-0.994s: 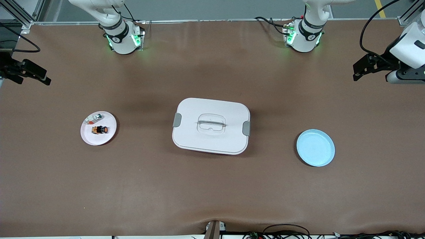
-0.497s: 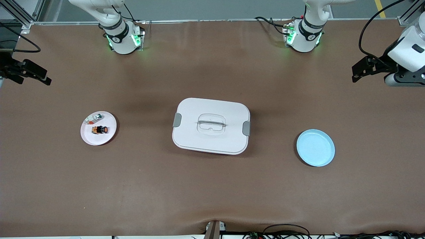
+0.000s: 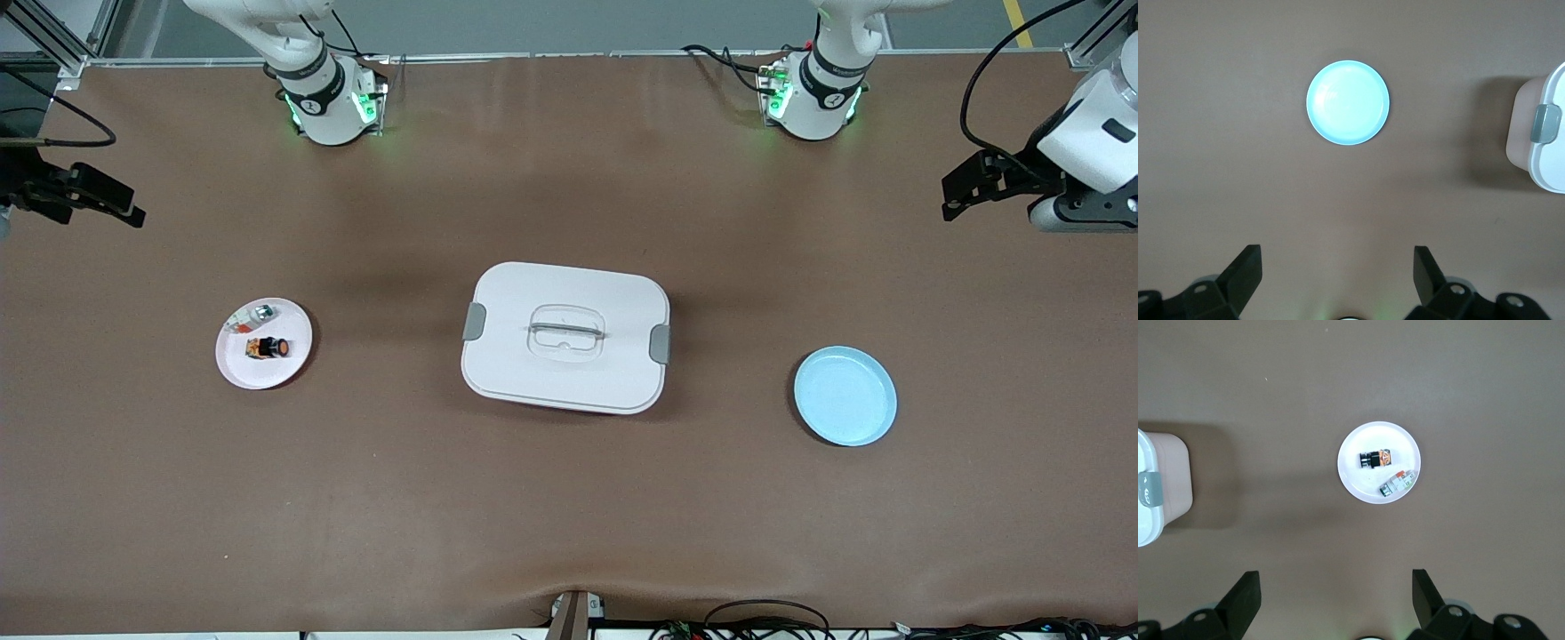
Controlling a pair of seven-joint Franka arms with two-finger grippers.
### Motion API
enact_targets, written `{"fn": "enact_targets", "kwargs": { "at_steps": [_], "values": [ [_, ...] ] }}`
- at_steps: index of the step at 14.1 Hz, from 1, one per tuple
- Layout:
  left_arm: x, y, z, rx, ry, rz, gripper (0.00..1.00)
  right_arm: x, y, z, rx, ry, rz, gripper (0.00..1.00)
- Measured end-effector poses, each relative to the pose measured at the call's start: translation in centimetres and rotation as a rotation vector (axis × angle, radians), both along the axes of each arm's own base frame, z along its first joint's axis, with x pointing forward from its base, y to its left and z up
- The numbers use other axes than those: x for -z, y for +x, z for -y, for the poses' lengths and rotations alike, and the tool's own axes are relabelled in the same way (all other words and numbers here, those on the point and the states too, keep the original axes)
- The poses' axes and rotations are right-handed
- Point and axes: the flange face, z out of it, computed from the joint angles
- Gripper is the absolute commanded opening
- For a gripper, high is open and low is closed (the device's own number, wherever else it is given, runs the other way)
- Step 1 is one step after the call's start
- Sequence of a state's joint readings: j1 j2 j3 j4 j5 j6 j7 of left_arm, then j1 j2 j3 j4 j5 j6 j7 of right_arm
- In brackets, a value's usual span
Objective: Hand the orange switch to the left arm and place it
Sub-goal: 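Move the right gripper down to the switch on the white plate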
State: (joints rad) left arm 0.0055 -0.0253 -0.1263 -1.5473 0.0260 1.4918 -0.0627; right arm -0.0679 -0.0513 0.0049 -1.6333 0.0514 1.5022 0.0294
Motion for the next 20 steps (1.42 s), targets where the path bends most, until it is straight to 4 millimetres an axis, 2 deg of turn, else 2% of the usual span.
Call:
{"fn": "enact_targets", "kwargs": {
  "at_steps": [4,10,15,20],
  "values": [
    [0.0,0.0,0.0,0.0,0.0,0.0,1.0,3.3,1.7,0.5,0.006,0.004,-0.058,1.0],
    [0.0,0.0,0.0,0.0,0.0,0.0,1.0,5.1,3.1,1.6,-0.004,0.008,-0.07,1.0],
    [0.1,0.0,0.0,0.0,0.0,0.0,1.0,10.3,5.5,4.0,0.026,0.019,-0.146,1.0],
    [0.2,0.2,0.0,0.0,-0.001,0.004,1.0,13.3,6.6,4.2,0.031,0.015,-0.117,1.0]
  ]
}}
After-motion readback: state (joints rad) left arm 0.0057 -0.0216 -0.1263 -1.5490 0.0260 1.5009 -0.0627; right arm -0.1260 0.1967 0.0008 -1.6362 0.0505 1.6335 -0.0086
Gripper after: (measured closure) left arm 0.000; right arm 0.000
